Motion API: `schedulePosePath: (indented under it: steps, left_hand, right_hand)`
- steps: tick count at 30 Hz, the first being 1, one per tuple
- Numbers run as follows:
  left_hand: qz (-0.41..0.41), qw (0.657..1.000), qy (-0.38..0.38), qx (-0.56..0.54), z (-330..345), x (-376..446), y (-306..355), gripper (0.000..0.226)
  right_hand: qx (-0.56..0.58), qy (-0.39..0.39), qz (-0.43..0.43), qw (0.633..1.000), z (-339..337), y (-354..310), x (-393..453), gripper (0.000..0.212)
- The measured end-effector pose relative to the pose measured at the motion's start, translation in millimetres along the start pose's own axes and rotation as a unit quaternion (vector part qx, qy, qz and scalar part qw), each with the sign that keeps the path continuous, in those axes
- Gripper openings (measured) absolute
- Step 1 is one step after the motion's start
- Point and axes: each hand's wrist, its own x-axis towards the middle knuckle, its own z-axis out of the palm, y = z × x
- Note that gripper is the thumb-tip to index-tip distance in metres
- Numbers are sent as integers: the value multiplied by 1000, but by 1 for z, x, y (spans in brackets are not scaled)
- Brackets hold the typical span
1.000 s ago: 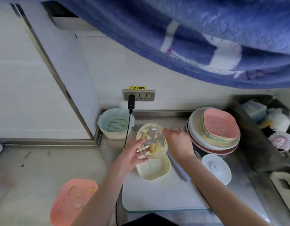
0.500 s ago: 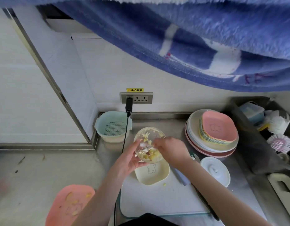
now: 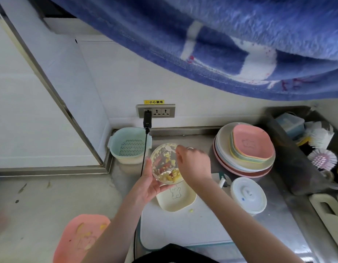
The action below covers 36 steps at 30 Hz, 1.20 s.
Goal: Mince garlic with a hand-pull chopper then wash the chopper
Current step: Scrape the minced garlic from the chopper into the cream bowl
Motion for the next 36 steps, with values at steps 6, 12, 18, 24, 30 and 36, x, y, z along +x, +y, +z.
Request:
schedulePosePath:
  steps: [6, 12, 18, 24, 30, 36]
  left_hand:
    - [-24, 999, 14, 19, -4, -1, 6, 81]
    - [-39, 991, 43, 118, -3, -3, 5, 66]
    - [-48, 987, 89, 129, 2, -3, 10, 62]
    - [-46, 975, 116, 183, 6, -8, 17, 55]
    - [0, 970, 160, 181, 5, -7, 24, 45]
    - [41, 959, 144, 241, 12, -6, 17, 34]
  right_hand:
    - [-22, -16, -87, 996, 4, 18, 1, 26]
    - [-66, -36, -223, 972, 5, 41, 27, 49]
    - [-40, 15, -318, 947, 7, 60, 26, 35]
    - [-57, 14, -350, 935, 15, 63, 33, 31]
    - [-117, -119, -268, 949, 21, 74, 18, 46]
    - [-105, -61, -271, 955, 22, 64, 15, 31]
